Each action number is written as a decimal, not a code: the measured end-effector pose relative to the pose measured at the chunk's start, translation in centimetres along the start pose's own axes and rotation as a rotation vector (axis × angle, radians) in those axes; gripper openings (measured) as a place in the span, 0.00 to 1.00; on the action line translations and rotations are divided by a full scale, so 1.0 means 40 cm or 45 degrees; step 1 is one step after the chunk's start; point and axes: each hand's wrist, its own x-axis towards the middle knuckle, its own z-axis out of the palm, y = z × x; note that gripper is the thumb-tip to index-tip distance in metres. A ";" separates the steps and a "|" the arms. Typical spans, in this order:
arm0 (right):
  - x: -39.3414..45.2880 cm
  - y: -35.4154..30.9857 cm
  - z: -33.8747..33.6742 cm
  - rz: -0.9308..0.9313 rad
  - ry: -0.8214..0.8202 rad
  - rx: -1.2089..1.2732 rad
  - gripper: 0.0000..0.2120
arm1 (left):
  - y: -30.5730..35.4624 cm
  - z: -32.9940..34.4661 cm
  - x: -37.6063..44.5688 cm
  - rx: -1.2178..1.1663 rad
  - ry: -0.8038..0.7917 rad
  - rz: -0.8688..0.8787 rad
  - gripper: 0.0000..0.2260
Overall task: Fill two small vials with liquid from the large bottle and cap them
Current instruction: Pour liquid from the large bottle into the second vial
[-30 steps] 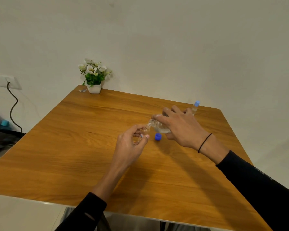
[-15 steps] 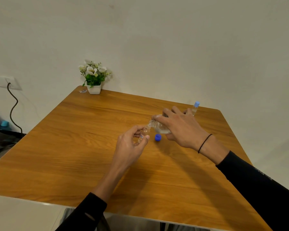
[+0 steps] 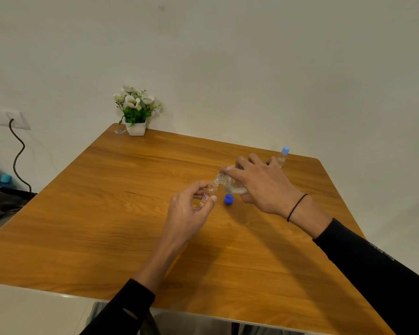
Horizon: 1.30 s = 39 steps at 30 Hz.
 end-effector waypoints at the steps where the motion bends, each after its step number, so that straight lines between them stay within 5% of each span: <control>1: 0.000 0.000 -0.001 0.001 -0.001 0.003 0.37 | -0.002 0.000 0.001 0.003 -0.004 0.000 0.15; 39: 0.009 -0.003 0.001 -0.006 -0.009 -0.007 0.38 | -0.016 0.003 0.007 -0.015 0.011 -0.001 0.15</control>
